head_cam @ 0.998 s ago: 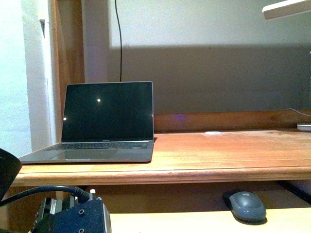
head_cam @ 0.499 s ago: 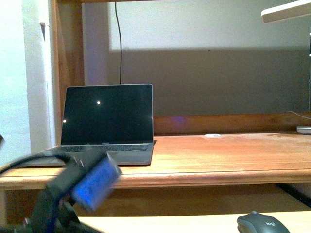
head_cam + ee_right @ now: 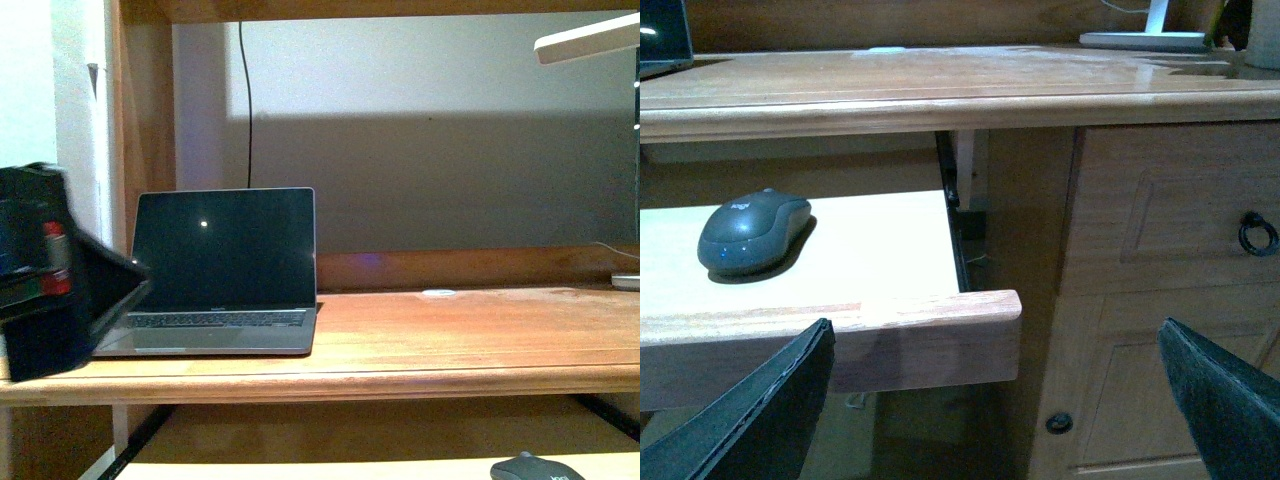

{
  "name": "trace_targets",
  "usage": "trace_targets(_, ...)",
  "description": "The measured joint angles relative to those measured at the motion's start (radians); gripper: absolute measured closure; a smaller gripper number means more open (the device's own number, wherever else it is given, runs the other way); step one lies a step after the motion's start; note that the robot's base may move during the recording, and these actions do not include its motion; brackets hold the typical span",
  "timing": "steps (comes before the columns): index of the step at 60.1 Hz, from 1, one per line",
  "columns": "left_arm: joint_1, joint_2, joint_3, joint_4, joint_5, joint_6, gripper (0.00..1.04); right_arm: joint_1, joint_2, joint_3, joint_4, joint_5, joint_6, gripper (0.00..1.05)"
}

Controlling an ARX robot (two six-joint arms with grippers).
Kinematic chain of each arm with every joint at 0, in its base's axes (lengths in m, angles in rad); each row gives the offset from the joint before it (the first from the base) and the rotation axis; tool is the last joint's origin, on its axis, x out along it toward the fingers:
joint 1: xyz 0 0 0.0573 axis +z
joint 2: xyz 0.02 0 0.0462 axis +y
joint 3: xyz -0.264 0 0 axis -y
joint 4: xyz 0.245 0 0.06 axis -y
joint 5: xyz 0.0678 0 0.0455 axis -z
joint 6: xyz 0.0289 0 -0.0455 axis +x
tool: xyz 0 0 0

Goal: Place mouse

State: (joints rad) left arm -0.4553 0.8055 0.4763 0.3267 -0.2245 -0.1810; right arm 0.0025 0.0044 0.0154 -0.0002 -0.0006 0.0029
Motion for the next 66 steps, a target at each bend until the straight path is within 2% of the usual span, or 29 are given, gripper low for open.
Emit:
trace_targets(6,-0.069,-0.141,-0.081,-0.047,-0.14,0.041,0.09,0.0,0.0,0.0,0.0,0.0,0.0,0.07)
trace_targets(8,-0.103,-0.209,-0.109,-0.106,-0.24,0.076,0.15,0.0,0.0,0.0,0.0,0.0,0.0,0.07)
trace_targets(10,-0.12,-0.267,-0.135,-0.152,-0.299,0.1,0.2,0.0,0.0,0.0,0.0,0.0,0.0,0.07)
trace_targets(13,-0.13,-0.354,-0.173,-0.225,-0.341,0.119,0.27,0.0,0.0,0.0,0.0,0.0,0.0,0.07)
trace_targets(15,-0.118,-0.42,-0.203,-0.267,-0.32,0.134,0.33,0.0,0.0,0.0,0.0,0.0,0.0,0.07)
trace_targets(21,0.011,-0.581,-0.282,-0.314,-0.186,0.154,0.5,0.0,0.0,0.0,0.0,0.0,0.0,0.07)
trace_targets(28,0.141,-0.648,-0.324,-0.322,-0.069,0.163,0.72,0.0,0.0,0.0,0.0,0.0,0.0,0.07)
trace_targets(33,0.195,-0.671,-0.345,-0.325,-0.018,0.166,0.86,0.0,0.0,0.0,0.0,0.004,-0.002,0.07)
trace_targets(34,0.201,-0.674,-0.347,-0.325,-0.012,0.166,0.87,0.004,0.003,0.0,-0.002,0.016,-0.006,0.07)
trace_targets(39,0.245,-0.693,-0.363,-0.327,0.024,0.166,1.02,0.113,0.092,0.017,0.045,0.214,-0.036,0.07)
trace_targets(44,0.287,-0.709,-0.376,-0.327,0.073,0.169,1.02,0.309,0.277,0.073,0.217,0.382,-0.109,0.07)
trace_targets(48,0.393,-0.729,-0.391,-0.335,0.2,0.171,1.02,0.448,0.456,0.142,0.38,0.466,-0.163,0.07)
trace_targets(55,0.446,-0.741,-0.403,-0.335,0.216,0.17,1.02,0.557,0.694,0.256,0.53,0.497,-0.211,0.07)
trace_targets(66,0.448,-0.754,-0.419,-0.334,0.222,0.171,1.02,0.631,1.001,0.437,0.574,0.475,-0.237,0.07)
